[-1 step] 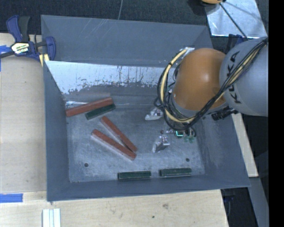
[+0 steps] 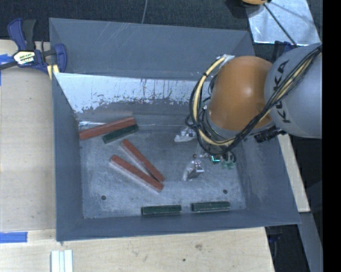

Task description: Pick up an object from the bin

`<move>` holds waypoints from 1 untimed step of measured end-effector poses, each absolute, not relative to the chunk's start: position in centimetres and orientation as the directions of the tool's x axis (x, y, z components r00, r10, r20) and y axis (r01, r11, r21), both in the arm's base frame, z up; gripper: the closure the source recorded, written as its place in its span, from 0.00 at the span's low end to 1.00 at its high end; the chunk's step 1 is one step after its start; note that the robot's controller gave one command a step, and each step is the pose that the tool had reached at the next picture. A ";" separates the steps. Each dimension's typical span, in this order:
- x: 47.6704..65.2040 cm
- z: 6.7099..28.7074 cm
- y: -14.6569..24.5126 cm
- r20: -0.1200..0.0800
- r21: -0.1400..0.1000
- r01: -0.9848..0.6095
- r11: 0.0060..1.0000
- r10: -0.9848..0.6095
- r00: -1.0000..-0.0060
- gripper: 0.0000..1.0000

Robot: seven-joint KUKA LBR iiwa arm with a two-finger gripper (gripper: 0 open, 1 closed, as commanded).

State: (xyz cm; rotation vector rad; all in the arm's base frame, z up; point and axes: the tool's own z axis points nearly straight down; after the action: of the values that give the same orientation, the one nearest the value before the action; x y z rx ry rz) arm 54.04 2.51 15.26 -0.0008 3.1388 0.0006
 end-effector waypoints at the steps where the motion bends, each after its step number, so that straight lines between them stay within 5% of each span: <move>1: 54.8 10.2 7.8 -0.008 0.000 -0.008 1.000 -0.008 -1.000 0.00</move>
Offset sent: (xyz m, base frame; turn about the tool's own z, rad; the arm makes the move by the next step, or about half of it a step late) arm -0.0233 0.0357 -0.0826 -0.0308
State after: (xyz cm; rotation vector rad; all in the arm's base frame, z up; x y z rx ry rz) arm 54.76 7.76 10.23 -0.0120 3.1334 0.0004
